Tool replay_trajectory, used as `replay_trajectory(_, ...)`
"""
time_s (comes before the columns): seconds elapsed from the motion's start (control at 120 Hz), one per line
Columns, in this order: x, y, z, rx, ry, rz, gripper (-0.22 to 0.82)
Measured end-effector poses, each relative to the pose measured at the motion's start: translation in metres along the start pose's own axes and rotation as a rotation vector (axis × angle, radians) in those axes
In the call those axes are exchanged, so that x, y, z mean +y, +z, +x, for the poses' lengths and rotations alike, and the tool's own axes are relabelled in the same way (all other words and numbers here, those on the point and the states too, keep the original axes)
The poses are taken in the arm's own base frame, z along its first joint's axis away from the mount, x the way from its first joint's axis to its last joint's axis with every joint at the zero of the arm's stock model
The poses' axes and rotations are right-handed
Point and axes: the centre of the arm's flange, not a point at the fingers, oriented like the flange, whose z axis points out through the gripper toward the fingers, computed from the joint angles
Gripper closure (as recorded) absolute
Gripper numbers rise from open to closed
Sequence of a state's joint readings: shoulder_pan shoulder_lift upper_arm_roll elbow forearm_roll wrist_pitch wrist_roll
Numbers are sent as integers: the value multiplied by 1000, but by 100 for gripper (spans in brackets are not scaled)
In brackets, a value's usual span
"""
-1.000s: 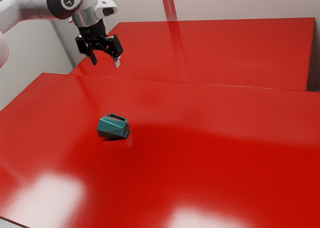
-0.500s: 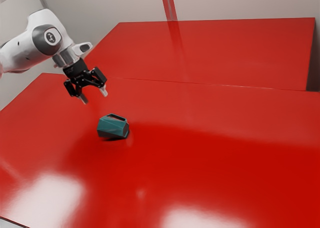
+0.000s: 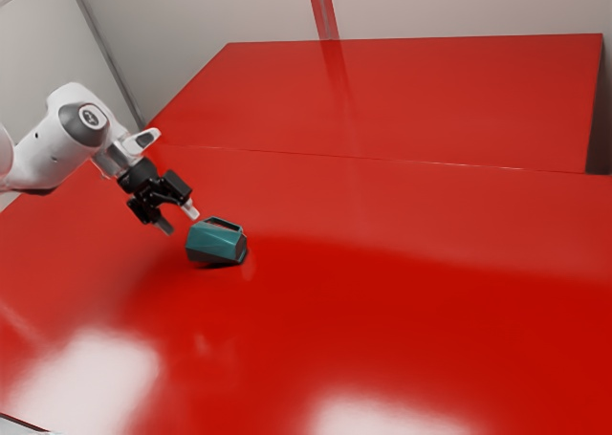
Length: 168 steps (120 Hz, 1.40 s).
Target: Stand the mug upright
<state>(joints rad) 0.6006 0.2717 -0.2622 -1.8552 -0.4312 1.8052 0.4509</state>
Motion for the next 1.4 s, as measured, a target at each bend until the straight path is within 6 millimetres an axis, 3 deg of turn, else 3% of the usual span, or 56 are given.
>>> replay_trajectory(0.392,-42,28,22,65,202,-129,0)
replay_trajectory(0.733,-52,50,32,139,279,-235,1)
replay_trajectory(0.833,-59,55,30,150,281,-271,11)
replay_trajectory(1.108,-53,51,28,154,346,-305,57)
replay_trajectory(1.4,-36,42,29,158,414,-299,74)
